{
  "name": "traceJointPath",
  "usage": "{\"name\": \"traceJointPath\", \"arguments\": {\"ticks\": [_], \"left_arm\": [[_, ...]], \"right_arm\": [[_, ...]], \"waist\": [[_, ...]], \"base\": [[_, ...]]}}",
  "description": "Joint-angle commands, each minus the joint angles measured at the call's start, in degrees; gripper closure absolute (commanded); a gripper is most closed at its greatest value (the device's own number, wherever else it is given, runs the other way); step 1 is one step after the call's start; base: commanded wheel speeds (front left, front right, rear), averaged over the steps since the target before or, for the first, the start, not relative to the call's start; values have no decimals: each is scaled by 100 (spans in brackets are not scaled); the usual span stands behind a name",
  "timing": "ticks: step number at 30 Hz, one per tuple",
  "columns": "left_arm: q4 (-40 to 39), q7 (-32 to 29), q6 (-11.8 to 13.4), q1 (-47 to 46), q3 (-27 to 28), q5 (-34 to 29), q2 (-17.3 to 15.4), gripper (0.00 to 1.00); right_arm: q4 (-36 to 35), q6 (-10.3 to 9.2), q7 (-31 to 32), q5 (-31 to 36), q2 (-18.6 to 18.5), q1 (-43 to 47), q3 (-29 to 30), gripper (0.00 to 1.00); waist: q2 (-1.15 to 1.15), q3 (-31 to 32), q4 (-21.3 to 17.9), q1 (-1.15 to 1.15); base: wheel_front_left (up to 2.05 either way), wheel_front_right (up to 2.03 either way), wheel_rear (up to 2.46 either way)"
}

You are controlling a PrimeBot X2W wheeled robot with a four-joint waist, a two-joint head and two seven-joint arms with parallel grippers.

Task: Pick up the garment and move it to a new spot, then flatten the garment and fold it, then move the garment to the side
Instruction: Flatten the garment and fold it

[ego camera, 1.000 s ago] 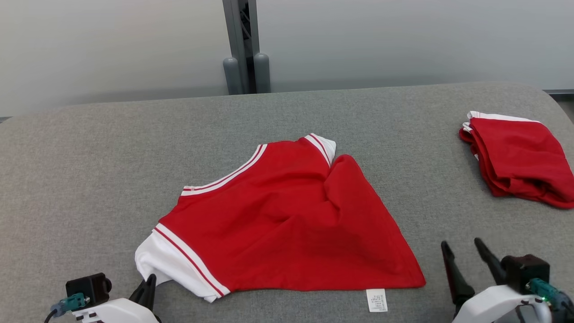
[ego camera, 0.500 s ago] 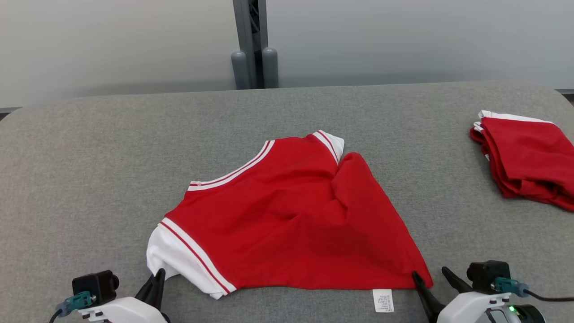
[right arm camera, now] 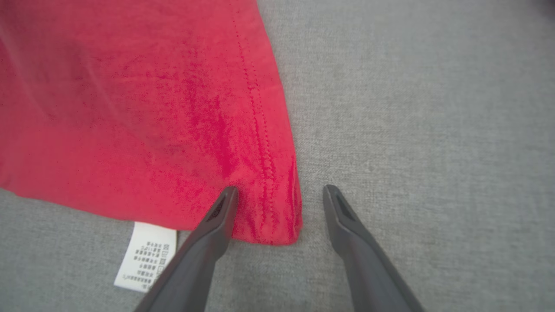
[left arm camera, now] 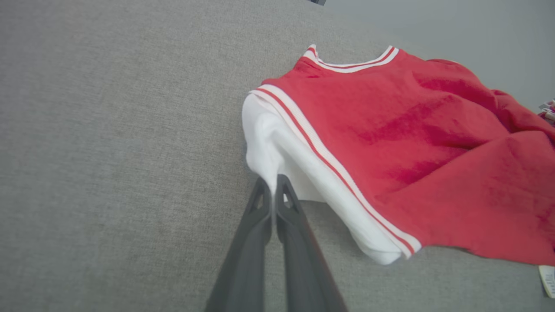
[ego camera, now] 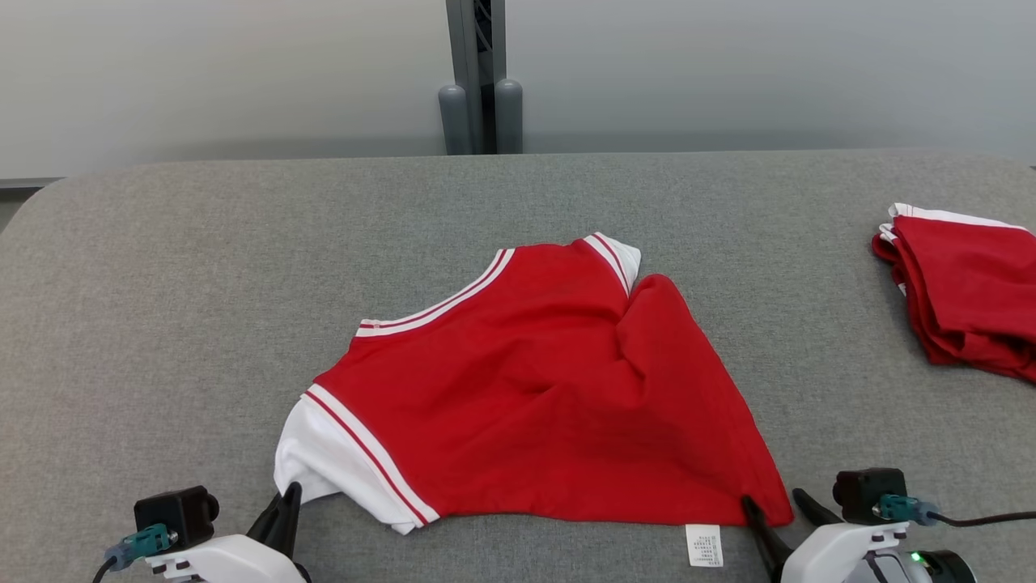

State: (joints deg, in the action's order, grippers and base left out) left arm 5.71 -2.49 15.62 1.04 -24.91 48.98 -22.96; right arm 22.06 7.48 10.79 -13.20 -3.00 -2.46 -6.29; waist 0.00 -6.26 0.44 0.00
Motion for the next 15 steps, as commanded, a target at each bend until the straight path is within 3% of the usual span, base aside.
{"name": "traceJointPath", "arguments": {"ticks": [1, 3, 5, 7, 9, 15], "left_arm": [[13, 24, 3, -39, 22, 5, -31, 100], [14, 31, 9, -33, 30, 12, -42, 100], [14, 36, 12, -34, 37, 20, -49, 100], [14, 35, 13, -43, 37, 21, -55, 100], [10, 42, 5, -61, 36, 27, -54, 100], [-77, 200, -99, -91, 177, 177, 21, 100]], "right_arm": [[126, 5, 78, -10, 20, 37, -128, 16], [138, 8, 107, -23, 26, 37, -215, 51], [145, 8, 137, -31, 15, 29, -265, 60], [182, 7, 154, -10, 12, 9, -288, 76], [200, 3, 86, 72, 3, -52, -258, 100], [-1, 1, -263, -262, -7, -250, -132, 100]], "waist": [[0, 2, -4, 0], [0, 5, -13, 0], [0, 7, -23, 0], [0, 11, -31, 0], [0, 10, -33, 0], [0, 61, -49, 0]], "base": [[0, 0, 0], [0, 0, 0], [0, 0, 0], [0, 0, 0], [0, 0, 0], [0, 0, 0]]}}
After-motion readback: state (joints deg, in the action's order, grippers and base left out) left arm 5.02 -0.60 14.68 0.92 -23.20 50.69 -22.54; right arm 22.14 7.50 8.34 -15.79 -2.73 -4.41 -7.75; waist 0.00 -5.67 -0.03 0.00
